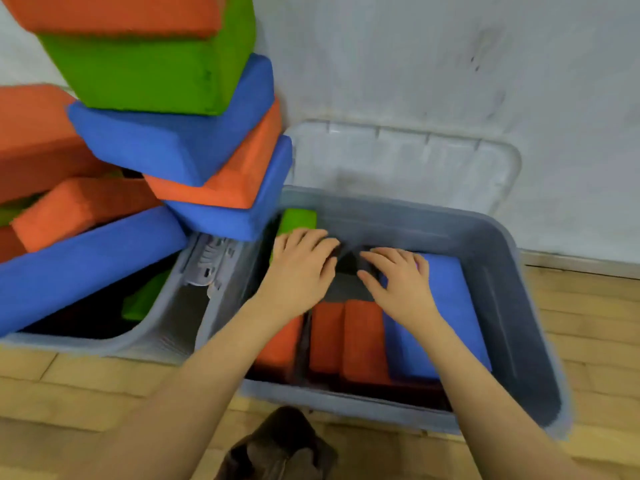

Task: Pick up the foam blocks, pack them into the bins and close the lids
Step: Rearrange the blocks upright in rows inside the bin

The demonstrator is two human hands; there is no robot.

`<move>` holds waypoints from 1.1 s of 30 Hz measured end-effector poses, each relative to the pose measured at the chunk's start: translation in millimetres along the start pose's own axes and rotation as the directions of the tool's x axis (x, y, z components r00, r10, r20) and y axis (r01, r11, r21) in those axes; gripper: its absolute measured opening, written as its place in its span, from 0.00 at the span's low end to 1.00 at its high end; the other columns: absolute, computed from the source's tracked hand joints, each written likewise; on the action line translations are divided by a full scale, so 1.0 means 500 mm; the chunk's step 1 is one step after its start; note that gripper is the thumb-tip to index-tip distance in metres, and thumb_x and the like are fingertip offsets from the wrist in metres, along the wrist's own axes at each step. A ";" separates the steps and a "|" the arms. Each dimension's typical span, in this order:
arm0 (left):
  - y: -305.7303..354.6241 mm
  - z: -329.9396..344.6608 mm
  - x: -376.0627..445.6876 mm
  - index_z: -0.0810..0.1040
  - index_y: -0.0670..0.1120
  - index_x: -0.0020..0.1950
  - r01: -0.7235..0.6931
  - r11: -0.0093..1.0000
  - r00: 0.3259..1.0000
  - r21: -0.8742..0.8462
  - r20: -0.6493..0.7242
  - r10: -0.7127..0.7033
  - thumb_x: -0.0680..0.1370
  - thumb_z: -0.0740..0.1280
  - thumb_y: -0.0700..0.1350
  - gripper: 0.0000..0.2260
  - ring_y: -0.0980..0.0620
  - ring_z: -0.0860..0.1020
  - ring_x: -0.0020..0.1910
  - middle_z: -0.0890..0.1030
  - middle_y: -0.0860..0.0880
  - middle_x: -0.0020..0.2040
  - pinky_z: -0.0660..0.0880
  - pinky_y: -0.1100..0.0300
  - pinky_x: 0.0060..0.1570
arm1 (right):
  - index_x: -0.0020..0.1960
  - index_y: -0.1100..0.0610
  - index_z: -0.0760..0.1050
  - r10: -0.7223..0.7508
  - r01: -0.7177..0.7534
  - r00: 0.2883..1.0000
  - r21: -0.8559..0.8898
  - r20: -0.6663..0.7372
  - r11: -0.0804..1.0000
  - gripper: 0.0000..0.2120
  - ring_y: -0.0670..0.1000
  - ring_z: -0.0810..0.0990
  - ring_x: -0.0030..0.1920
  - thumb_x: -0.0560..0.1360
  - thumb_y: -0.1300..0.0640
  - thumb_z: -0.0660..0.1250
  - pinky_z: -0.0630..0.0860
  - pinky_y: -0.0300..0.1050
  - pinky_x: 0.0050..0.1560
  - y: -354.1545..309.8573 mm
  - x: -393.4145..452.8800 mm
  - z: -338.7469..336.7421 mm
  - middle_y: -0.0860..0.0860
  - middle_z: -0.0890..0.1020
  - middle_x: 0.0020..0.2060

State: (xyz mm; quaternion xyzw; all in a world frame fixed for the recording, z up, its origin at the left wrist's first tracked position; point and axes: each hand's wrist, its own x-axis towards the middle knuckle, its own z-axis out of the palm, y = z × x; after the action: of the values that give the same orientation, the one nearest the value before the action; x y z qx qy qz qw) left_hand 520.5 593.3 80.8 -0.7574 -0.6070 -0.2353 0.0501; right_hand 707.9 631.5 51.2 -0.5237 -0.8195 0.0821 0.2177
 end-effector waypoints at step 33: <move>0.114 0.258 -0.005 0.61 0.49 0.75 0.439 0.806 0.878 -0.398 0.379 -0.292 0.77 0.64 0.52 0.27 0.48 0.66 0.70 0.65 0.48 0.73 0.65 0.52 0.66 | 0.76 0.42 0.42 0.125 -0.110 0.845 -0.060 0.521 0.992 0.55 0.46 0.32 0.74 0.62 0.39 0.75 0.52 0.52 0.74 0.174 -0.164 -0.084 0.46 0.30 0.73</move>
State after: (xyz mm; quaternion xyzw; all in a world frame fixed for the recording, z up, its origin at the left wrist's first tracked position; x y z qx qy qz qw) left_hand 612.0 623.1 -22.5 -0.6400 -0.6673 -0.2635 -0.2752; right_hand 827.2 592.1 34.8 -0.5335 -0.8154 0.2232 -0.0260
